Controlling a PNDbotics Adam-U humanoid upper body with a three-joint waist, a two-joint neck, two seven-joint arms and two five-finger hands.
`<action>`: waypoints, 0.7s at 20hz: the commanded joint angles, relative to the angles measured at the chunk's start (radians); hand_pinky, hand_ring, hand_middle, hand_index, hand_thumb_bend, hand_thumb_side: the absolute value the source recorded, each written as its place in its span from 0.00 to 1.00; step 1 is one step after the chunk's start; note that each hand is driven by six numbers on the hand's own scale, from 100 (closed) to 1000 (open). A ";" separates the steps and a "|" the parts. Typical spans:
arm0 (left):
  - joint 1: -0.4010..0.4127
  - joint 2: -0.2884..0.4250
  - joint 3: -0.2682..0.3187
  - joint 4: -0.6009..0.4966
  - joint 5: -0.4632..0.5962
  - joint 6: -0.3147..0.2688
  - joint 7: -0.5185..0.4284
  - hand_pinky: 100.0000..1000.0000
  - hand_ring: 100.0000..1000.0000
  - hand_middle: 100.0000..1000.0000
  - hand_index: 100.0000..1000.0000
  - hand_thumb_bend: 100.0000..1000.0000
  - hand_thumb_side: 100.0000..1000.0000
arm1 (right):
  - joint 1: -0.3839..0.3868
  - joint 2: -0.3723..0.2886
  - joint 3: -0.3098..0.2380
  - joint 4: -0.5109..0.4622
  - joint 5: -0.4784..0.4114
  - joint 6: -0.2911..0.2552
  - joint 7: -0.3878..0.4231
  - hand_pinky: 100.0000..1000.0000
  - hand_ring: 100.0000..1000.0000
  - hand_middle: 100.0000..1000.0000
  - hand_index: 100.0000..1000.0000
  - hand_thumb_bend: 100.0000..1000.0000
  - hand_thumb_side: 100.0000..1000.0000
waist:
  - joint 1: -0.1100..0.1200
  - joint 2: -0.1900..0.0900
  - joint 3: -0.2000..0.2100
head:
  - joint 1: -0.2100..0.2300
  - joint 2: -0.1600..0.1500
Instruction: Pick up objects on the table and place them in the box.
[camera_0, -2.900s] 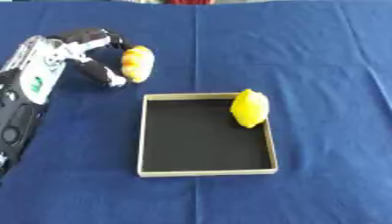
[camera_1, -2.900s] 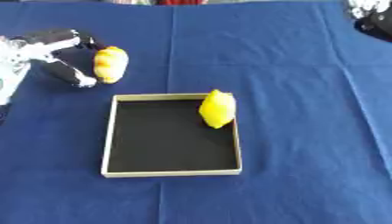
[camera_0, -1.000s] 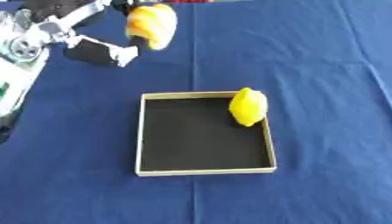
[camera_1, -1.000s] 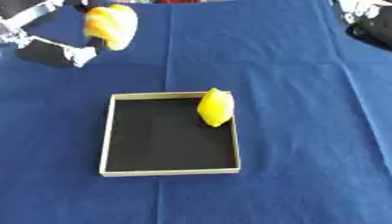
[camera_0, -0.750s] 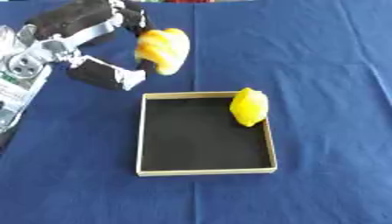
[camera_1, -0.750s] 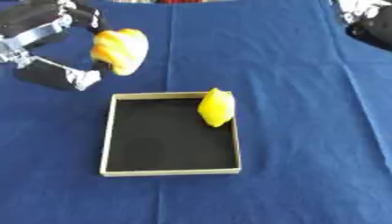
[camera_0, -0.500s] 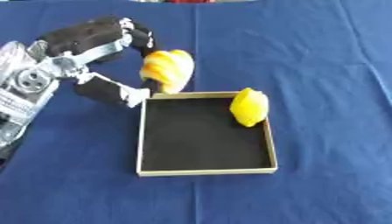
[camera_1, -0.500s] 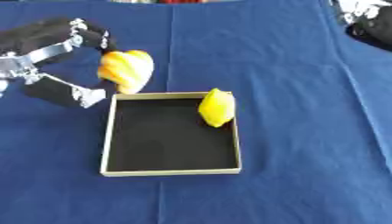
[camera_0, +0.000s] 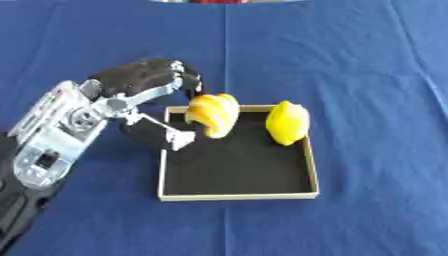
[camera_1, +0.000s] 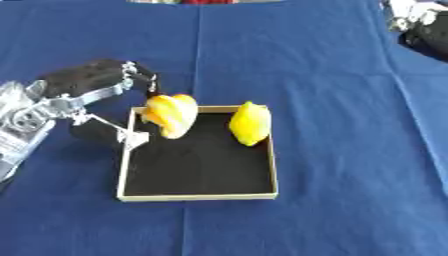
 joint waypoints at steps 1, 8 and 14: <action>-0.004 -0.017 0.004 0.006 -0.028 -0.004 0.014 0.68 0.62 0.55 0.63 0.00 0.23 | -0.006 -0.014 -0.017 -0.016 -0.009 -0.002 -0.001 0.87 0.88 0.82 0.84 0.00 0.46 | -0.003 -0.027 0.002 | 0.001 -0.009; 0.010 -0.036 -0.001 0.046 -0.102 -0.036 -0.040 0.82 0.80 0.74 0.84 0.17 0.38 | -0.003 -0.007 -0.018 -0.016 -0.012 -0.002 -0.001 0.87 0.88 0.82 0.84 0.00 0.46 | -0.005 -0.027 0.003 | -0.001 -0.010; 0.012 -0.032 0.013 0.035 -0.136 -0.077 -0.087 0.95 0.92 0.83 0.93 0.45 0.55 | 0.002 -0.003 -0.018 -0.016 -0.014 0.000 0.001 0.87 0.88 0.82 0.84 0.00 0.46 | -0.005 -0.029 0.005 | -0.003 -0.011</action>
